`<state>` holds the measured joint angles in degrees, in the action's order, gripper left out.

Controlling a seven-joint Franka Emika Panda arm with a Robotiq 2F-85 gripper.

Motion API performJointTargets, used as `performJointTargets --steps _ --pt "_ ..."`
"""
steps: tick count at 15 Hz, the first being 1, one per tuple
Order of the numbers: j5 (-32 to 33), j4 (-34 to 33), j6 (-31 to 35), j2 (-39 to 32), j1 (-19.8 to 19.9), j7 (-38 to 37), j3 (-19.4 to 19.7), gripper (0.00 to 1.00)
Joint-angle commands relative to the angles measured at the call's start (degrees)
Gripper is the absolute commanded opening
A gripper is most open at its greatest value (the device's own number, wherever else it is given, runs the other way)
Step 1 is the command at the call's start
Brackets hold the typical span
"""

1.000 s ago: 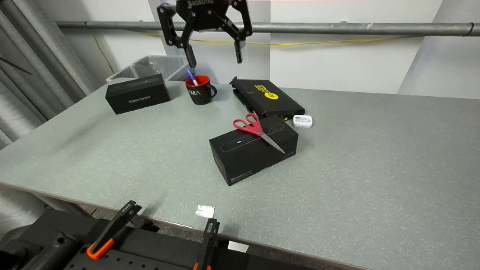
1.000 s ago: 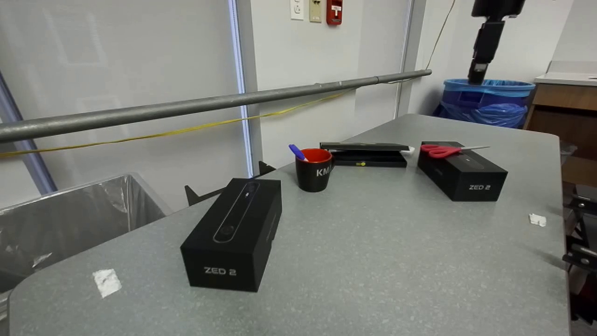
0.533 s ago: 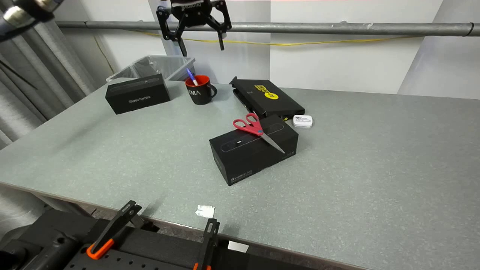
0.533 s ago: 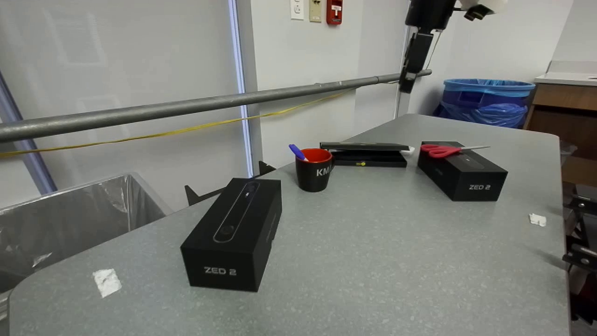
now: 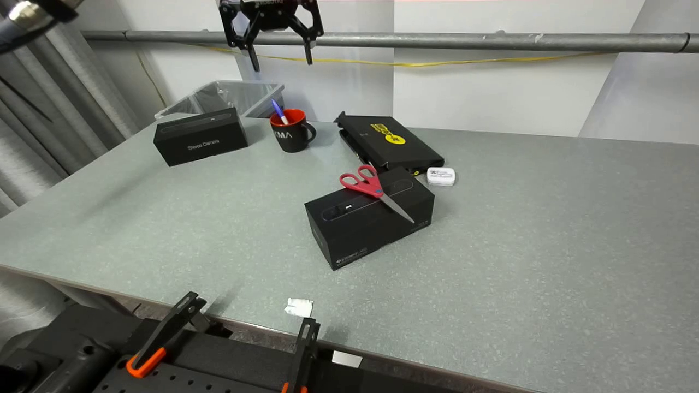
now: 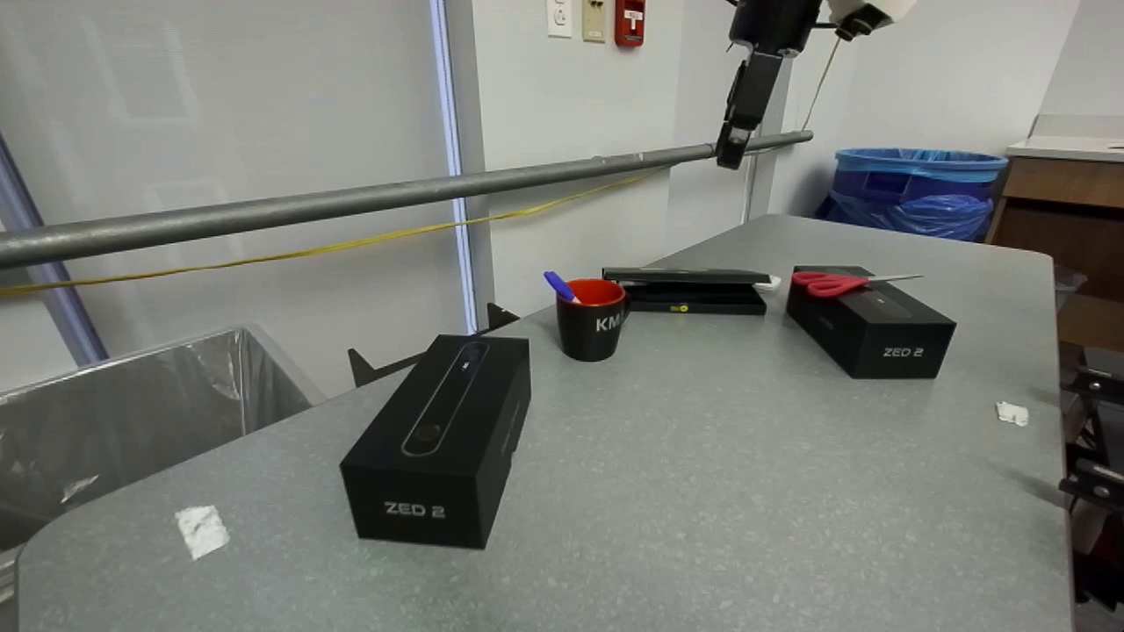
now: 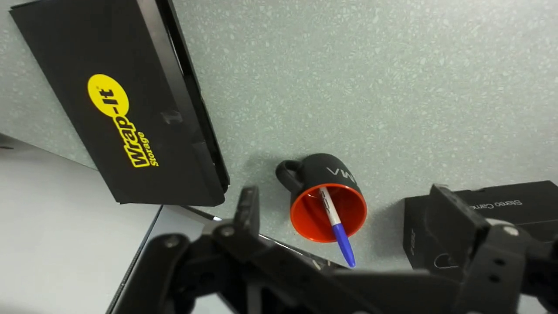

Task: Remove the pen from the black mug and put it on the table

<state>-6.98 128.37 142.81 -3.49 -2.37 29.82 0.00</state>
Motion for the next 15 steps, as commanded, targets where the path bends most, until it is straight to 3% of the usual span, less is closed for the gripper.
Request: performJointTargets --steps 1,15 --pt "-0.09 -0.78 0.11 -0.95 0.82 1.45 -1.14 1.00" --pt "1.45 -20.36 3.07 -23.50 2.16 6.14 -8.11 1.00"
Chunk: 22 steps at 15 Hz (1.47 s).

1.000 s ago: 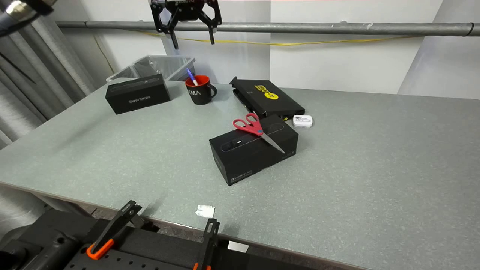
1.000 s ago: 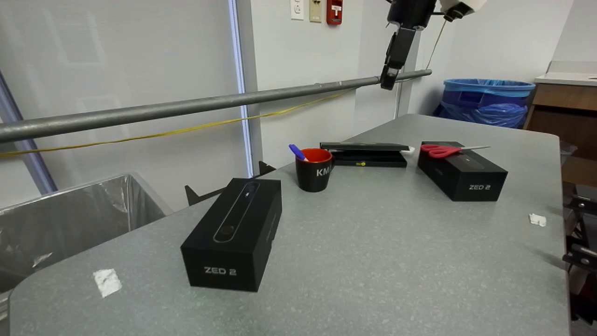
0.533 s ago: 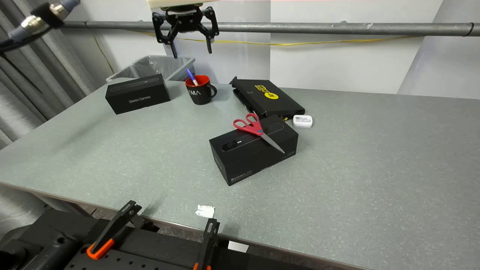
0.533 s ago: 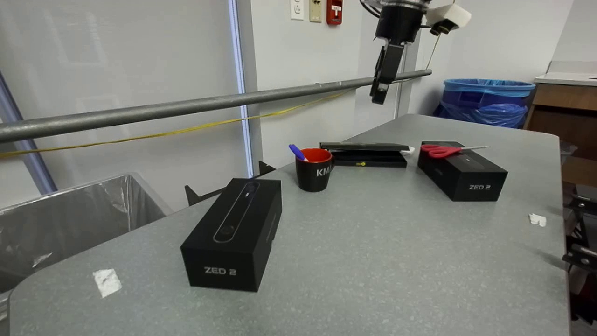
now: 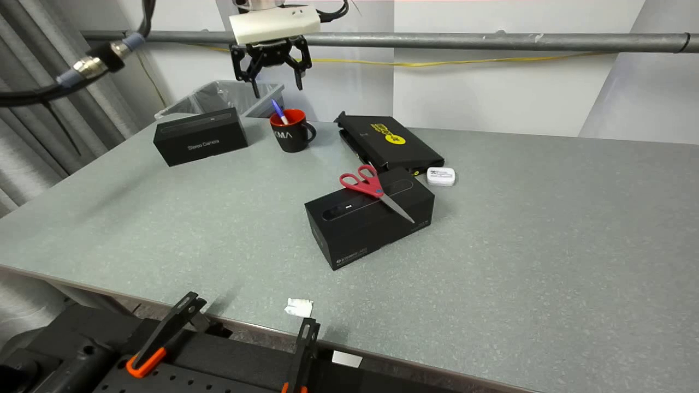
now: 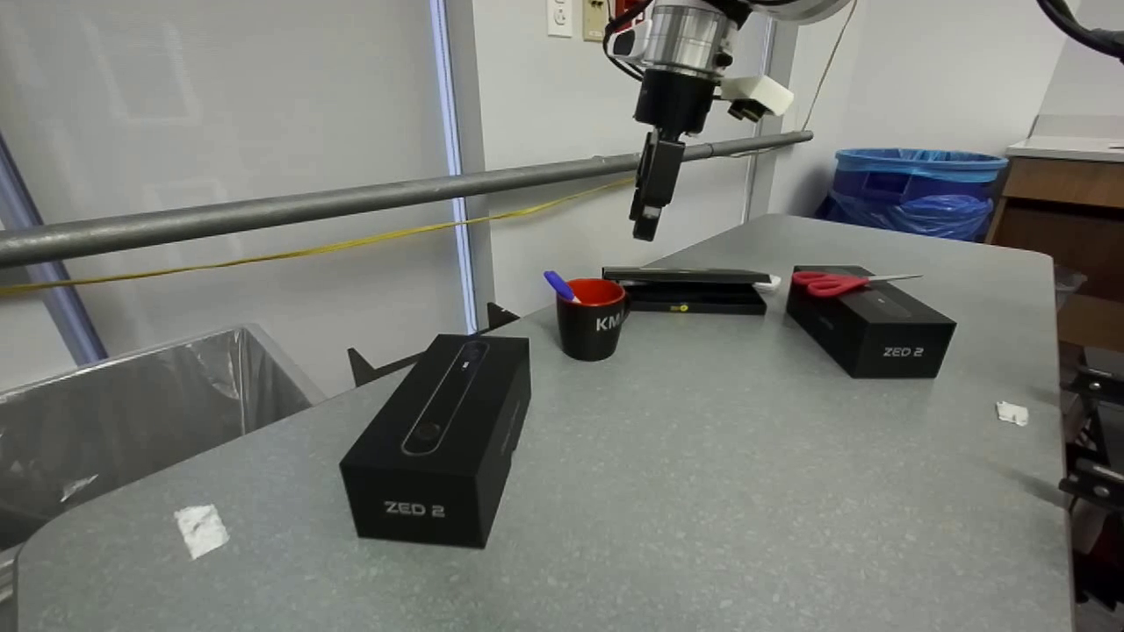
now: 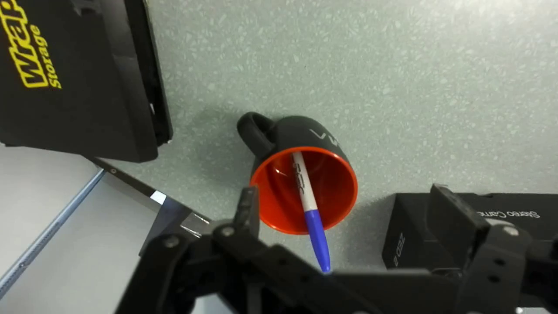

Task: Remove the pen from the black mug and put it on the table

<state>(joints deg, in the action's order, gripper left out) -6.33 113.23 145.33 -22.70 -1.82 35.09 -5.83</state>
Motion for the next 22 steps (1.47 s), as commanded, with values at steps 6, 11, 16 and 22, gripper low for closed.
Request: performJointTargets --steps 6,11,16,22 --pt "1.20 -4.43 -0.05 -3.85 1.62 -0.85 -2.83 1.00" --pt "3.00 -6.78 0.97 -7.18 0.90 -1.22 -2.62 1.00" --pt "4.43 -8.38 1.47 -9.26 1.05 -0.61 -3.39 1.00" --pt "6.00 -11.01 1.92 -11.55 0.78 -0.11 -4.73 1.00"
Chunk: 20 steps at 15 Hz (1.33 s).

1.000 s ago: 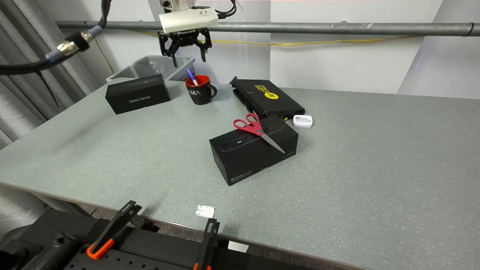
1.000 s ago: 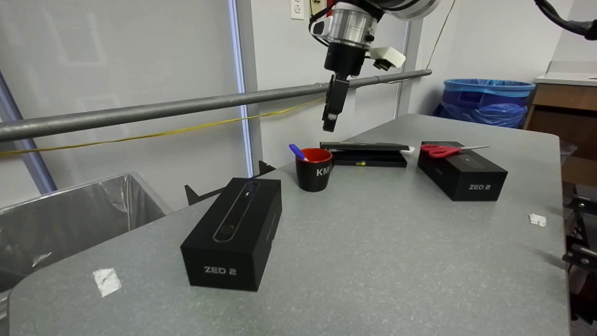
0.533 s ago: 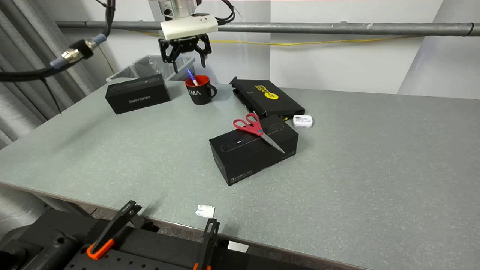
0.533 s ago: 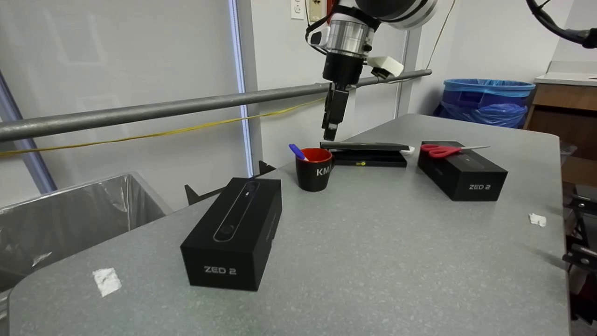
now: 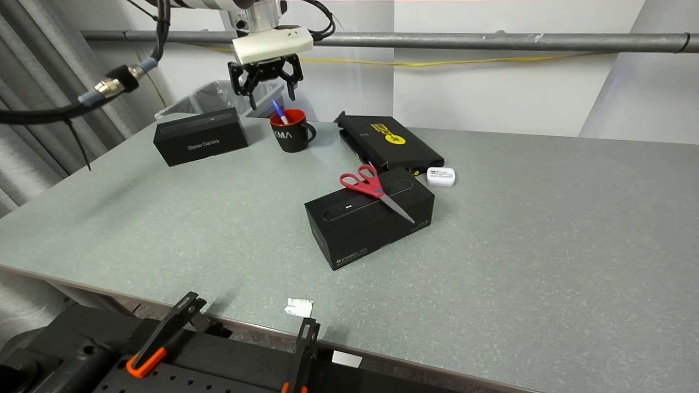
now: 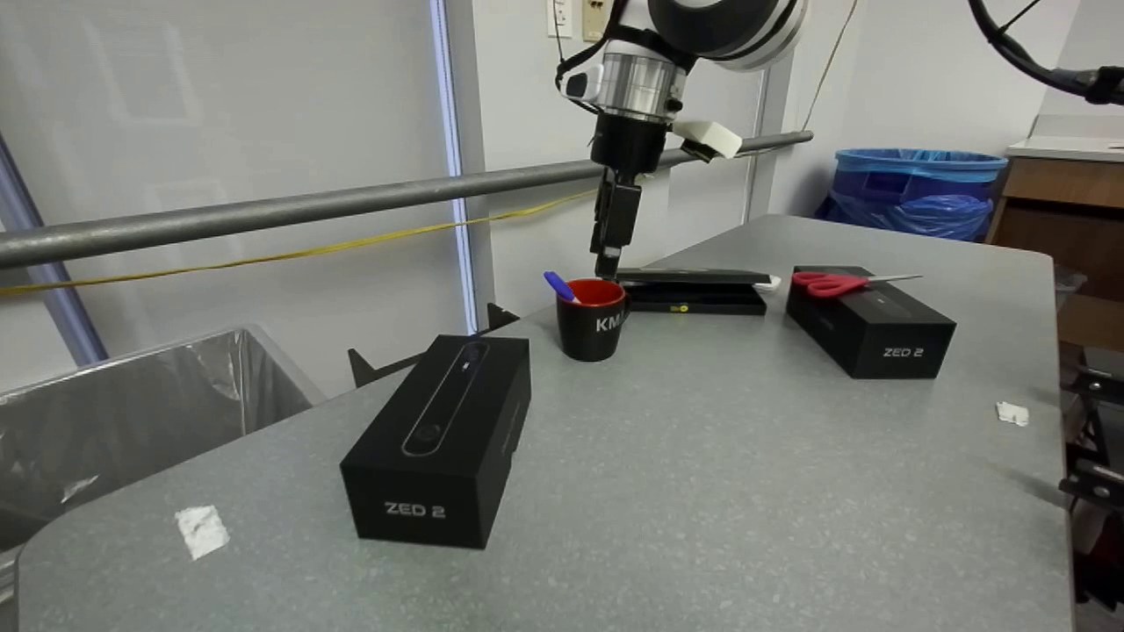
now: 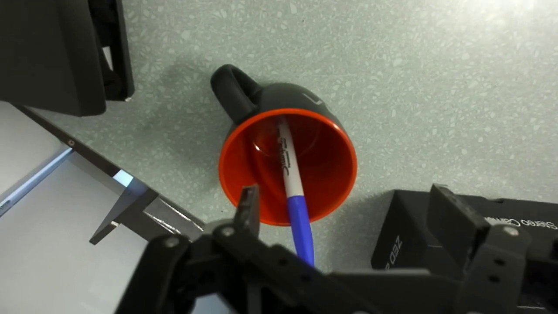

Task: Remove the pen from the black mug and put it on the table

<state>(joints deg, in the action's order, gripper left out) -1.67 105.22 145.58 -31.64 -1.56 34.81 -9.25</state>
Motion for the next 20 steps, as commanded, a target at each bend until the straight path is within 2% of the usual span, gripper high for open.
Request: performJointTargets --steps 1,11,12,13,15,20 --pt "0.94 -3.72 1.65 -3.24 0.78 0.68 -1.92 1.00" --pt "1.48 -11.33 0.95 -9.15 0.47 -0.24 -2.34 1.00" --pt "1.56 -11.94 0.87 -9.62 0.43 -0.33 -2.27 0.98" --pt "1.65 -12.50 0.77 -10.07 0.40 -0.36 -2.21 0.74" --pt "1.82 -13.49 0.71 -10.82 0.33 -0.45 -2.12 0.69" --pt "1.87 -14.20 0.92 -11.30 0.43 -0.62 -2.11 0.30"
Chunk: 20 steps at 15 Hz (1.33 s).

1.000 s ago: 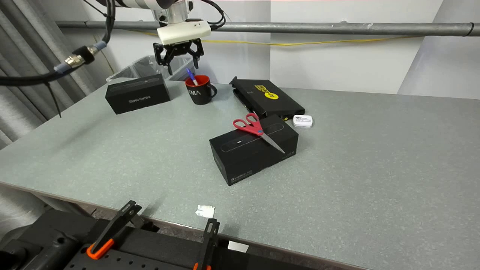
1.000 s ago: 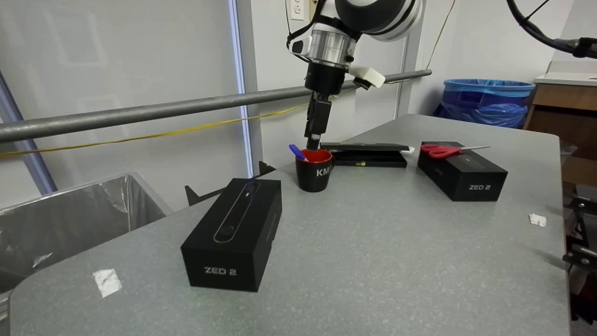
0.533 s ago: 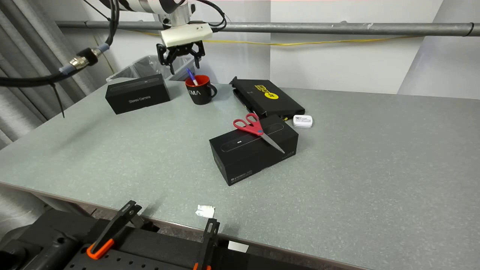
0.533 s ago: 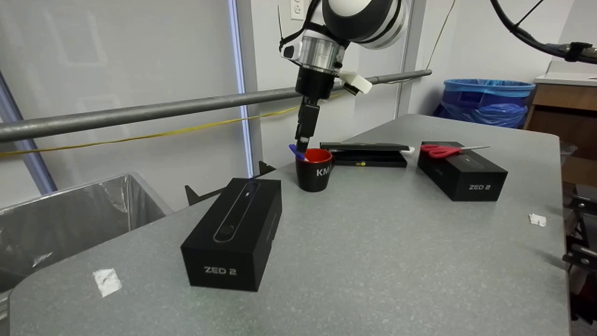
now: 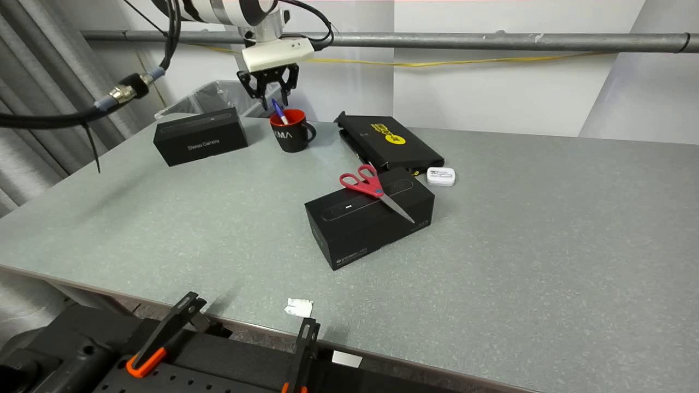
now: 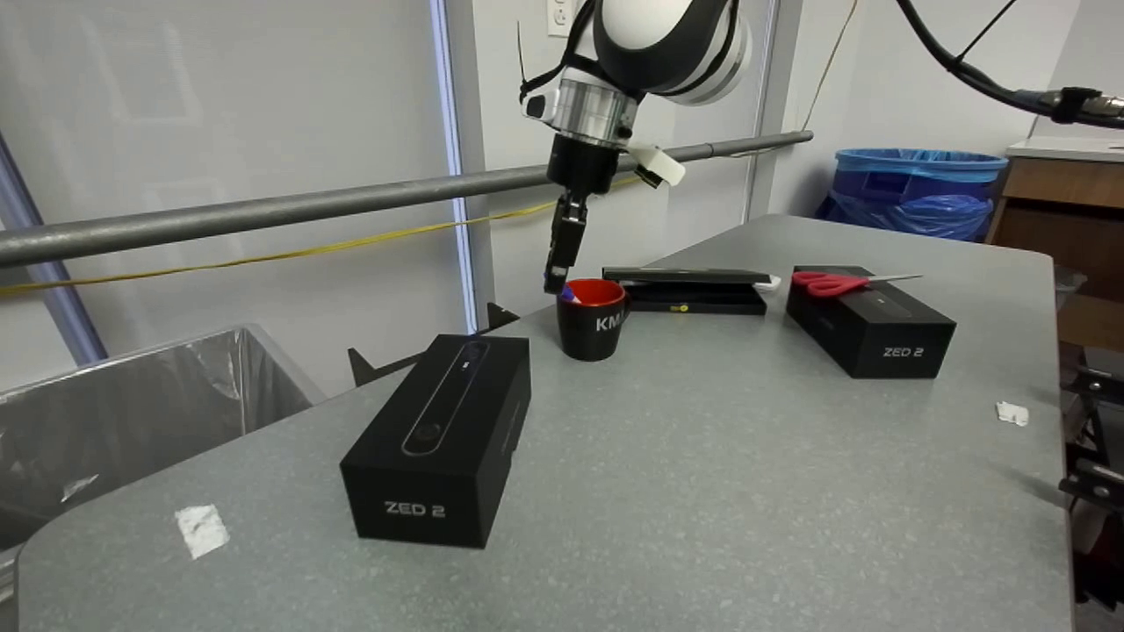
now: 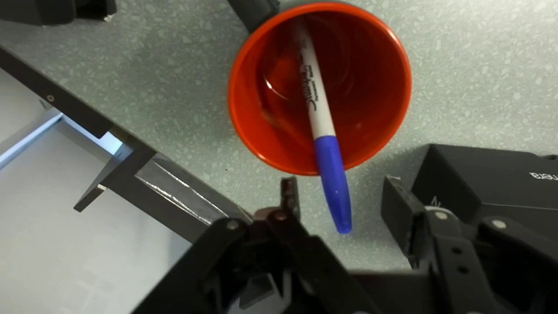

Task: Remove the pen from the black mug and put it on the table

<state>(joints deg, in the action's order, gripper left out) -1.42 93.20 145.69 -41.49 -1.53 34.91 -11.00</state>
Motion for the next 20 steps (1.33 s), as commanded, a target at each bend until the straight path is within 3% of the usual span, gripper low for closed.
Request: performJointTargets --steps 1,4,10,14,19,20 --pt "1.67 -1.95 1.00 -1.24 0.41 -0.68 -0.34 0.23" --pt "1.33 -1.44 1.25 -0.54 0.79 -0.49 -0.58 0.01" --pt "1.09 4.05 4.91 4.79 2.08 0.36 -1.09 0.04" --pt "1.11 15.39 12.04 15.62 2.44 -1.00 -1.28 0.04" --pt "-3.01 28.94 6.67 29.34 3.96 1.62 -4.76 0.04" --pt "-2.77 30.80 4.50 30.87 3.00 0.31 -3.89 0.04"
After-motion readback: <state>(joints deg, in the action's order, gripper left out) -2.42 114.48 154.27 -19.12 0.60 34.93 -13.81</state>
